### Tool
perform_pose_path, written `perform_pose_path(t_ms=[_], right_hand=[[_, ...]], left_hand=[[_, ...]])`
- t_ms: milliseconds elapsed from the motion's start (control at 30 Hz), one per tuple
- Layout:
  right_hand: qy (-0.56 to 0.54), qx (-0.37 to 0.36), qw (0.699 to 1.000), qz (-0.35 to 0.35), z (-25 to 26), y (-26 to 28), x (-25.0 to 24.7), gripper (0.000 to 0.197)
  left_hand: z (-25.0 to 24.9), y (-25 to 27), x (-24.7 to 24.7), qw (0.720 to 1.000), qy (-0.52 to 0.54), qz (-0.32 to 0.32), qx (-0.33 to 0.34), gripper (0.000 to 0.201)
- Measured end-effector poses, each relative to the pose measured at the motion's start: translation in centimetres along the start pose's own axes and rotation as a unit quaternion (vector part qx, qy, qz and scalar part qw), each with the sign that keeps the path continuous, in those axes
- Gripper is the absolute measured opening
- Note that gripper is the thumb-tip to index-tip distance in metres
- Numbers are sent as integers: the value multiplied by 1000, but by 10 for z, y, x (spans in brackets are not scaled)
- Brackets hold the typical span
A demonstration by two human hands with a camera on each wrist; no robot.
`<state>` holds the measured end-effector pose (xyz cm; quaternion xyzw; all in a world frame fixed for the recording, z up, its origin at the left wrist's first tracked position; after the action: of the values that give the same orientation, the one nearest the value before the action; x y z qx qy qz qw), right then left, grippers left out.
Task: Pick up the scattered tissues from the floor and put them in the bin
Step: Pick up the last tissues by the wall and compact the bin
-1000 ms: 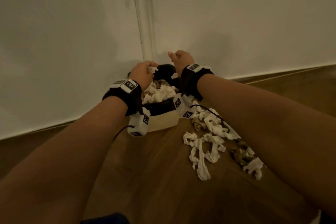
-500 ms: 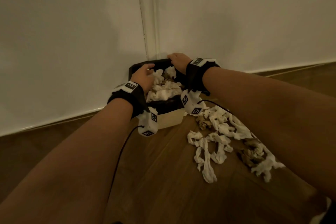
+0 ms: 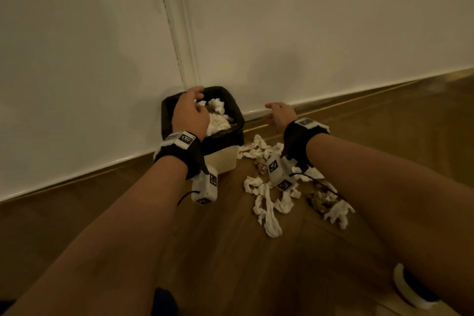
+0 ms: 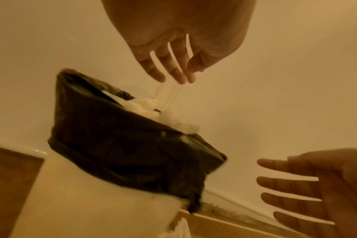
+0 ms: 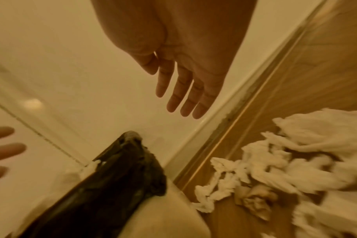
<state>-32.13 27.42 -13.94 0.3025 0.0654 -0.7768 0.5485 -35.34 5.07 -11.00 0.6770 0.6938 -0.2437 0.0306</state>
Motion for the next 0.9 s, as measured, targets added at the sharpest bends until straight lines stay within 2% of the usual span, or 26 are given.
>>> perform_pose_path(t_ms=[67,200,367,467,633,800,833,900], right_hand=[[5,27,1000,2,-26,9,-10,38],[-48,89,995,6,-70,31,-25,37],[-63,146,987,22,-112,54,-37,34],[-53,171,984,21,-134,62,-40,39],[-37,194,980,11,-169,75,-38,36],[-25,210,977,-4,-202,84,-33,38],[-25,214,976,-2,-208,86,-32,40],[-21,221,975,5,-219,88,-27,41]], left_hand=[[-12,13,20,1000,10,8,20,35],[-21,39,71,995,-3,97,35,22],[-14,69,127,978,-14,208,-26,26],[1,92,153,960,-50,267,-62,27],[44,131,174,921,-128,340,-143,27],[79,166,179,871,-237,399,-164,25],[84,172,178,861,-255,404,-172,26],[90,180,175,859,-280,389,-179,38]])
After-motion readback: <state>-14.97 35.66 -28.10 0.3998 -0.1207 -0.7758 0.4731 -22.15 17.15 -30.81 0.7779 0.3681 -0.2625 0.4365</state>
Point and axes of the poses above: each hand's wrist, its own y-axis away from the middle knuckle, its own x-axis out of the palm, z = x × y, the point moved 3 cm from there along -y, towards the middle knuckle, and after that the axes turned 10 degrees about y, right-handed, at the moved point
